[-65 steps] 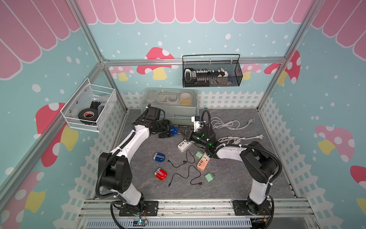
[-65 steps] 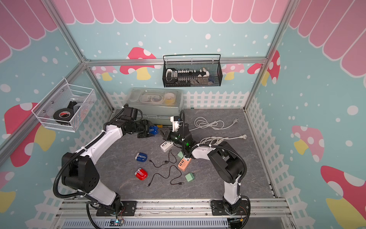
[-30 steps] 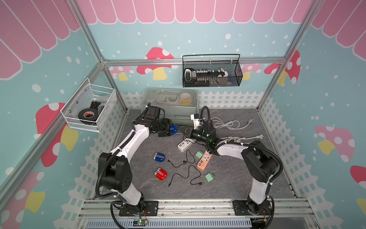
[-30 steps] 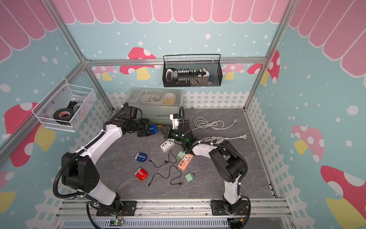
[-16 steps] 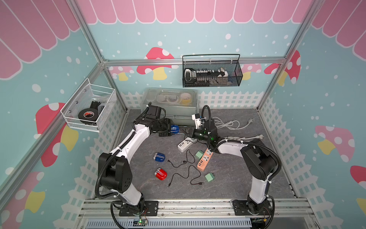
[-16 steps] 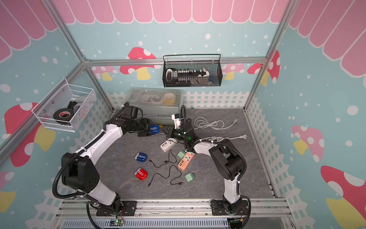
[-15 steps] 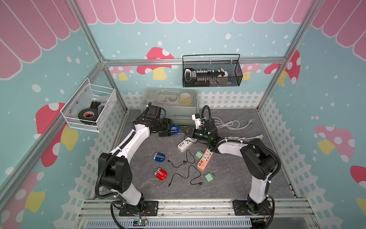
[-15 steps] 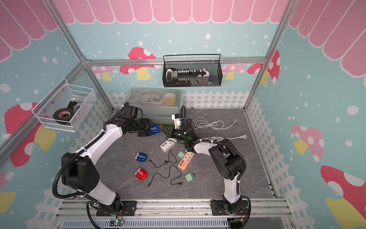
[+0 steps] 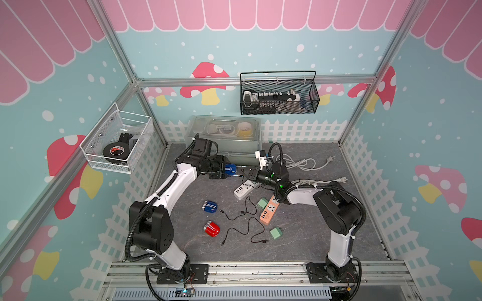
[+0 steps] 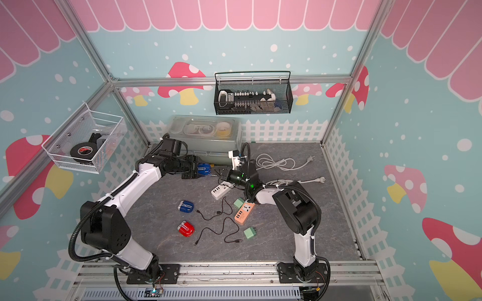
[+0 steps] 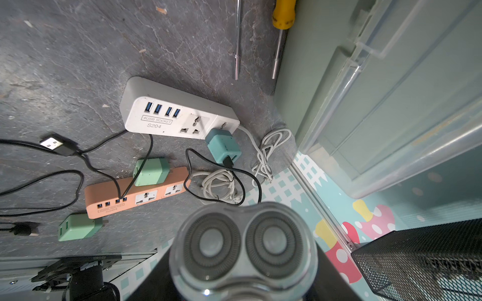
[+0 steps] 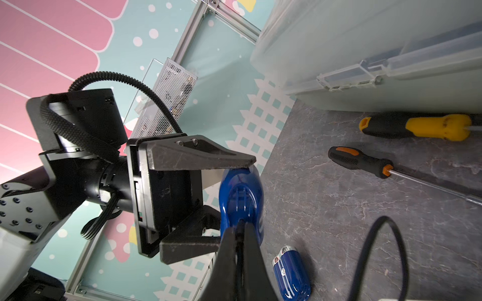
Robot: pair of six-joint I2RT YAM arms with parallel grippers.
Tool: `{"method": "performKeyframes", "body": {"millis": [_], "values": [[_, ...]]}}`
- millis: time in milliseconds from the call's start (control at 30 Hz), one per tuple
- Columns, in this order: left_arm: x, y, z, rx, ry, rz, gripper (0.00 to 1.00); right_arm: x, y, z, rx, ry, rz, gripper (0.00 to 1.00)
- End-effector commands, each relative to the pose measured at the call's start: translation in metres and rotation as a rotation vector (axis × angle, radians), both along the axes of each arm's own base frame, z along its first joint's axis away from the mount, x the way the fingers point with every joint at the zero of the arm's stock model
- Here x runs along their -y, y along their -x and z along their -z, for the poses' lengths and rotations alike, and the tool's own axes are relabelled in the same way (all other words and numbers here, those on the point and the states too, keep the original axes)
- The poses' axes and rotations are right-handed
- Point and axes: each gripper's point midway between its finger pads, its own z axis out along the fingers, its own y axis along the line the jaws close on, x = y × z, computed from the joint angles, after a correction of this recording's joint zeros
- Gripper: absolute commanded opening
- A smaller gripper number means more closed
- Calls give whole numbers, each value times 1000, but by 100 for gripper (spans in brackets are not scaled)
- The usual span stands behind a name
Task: Charge the electric shaver
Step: Insert the charging cable into the electric shaver.
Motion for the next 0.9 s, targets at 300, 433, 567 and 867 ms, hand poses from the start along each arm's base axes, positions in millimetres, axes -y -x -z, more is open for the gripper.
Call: {"method": "performKeyframes", "body": {"millis": [300, 433, 567, 867], "values": [[23, 9, -36, 85, 126, 107, 0, -3, 18, 26, 14, 97, -52, 0], [24, 6, -33, 83, 143, 100, 0, -6, 20, 5, 61, 39, -63, 0], [24, 3, -33, 90, 154, 101, 0, -8, 26, -15, 75, -37, -98, 0], [27, 2, -37, 104, 166, 122, 0, -14, 26, 3, 24, 45, -140, 0]]}}
